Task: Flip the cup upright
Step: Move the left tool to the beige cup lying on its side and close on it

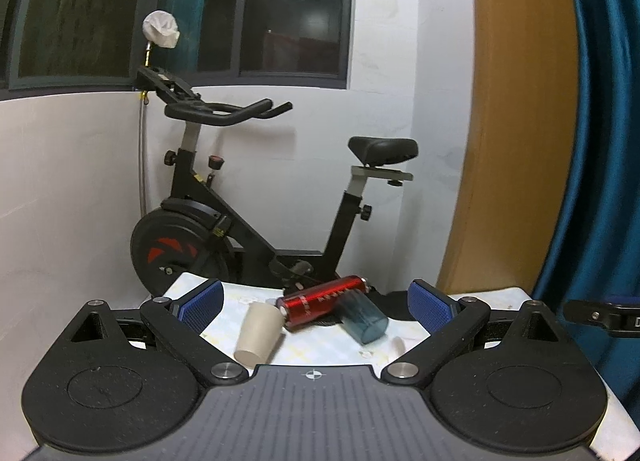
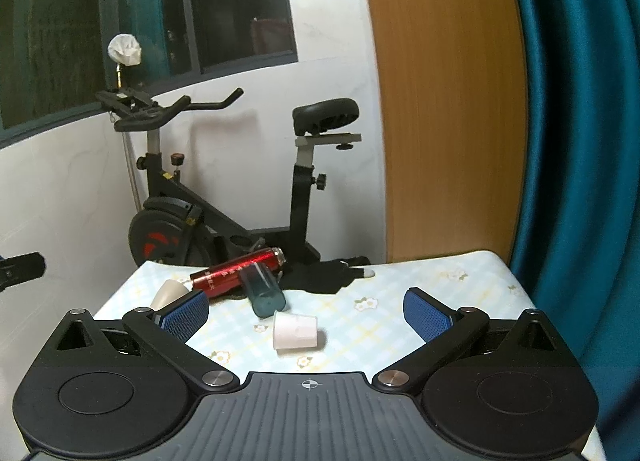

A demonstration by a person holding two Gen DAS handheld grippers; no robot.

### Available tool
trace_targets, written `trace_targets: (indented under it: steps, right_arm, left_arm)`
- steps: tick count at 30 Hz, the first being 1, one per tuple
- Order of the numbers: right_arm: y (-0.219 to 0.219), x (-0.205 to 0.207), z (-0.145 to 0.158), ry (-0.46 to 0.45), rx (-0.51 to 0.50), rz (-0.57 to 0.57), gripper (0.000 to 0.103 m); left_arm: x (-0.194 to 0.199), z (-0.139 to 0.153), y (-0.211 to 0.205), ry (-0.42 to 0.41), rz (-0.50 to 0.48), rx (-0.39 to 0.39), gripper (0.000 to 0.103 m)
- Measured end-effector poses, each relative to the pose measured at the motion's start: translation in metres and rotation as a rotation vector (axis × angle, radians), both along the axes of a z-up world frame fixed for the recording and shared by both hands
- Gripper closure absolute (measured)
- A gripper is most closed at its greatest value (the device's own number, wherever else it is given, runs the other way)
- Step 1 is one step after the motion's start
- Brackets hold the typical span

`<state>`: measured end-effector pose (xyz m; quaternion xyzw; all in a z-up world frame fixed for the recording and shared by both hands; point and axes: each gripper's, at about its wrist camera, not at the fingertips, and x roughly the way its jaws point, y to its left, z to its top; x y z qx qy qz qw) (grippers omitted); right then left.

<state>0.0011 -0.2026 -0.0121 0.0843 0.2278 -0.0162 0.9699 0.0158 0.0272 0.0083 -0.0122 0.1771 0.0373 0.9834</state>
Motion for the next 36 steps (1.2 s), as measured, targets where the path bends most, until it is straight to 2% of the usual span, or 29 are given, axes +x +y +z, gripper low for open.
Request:
trace_targets:
  steps: [7,13,21,25,32,36]
  right_arm:
    - [-0.014,0.031,-0.011,0.035,0.090,0.013,0.000]
    - [-0.020,0.056,-0.033,0.077,0.133,-0.015,0.000]
    - [-0.029,0.098,-0.068,0.157,0.187,-0.045,0.000]
    - [-0.033,0.115,-0.080,0.181,0.202,-0.057,0.000]
    - [-0.039,0.135,-0.104,0.238,0.228,-0.070,0.000]
    - [-0.040,0.140,-0.115,0.264,0.229,-0.072,0.000]
  left_arm:
    - [0.032,-0.003,0.030,0.016,0.089,-0.004,0.004]
    - [0.076,-0.022,0.051,0.040,0.115,-0.008,0.004]
    - [0.171,-0.075,0.071,0.210,0.057,-0.011,0.006]
    - [0.212,-0.115,0.088,0.324,0.057,-0.028,0.013]
    - [0.259,-0.169,0.104,0.461,0.082,-0.075,0.013]
    - [0.269,-0.191,0.108,0.513,0.089,-0.078,0.014]
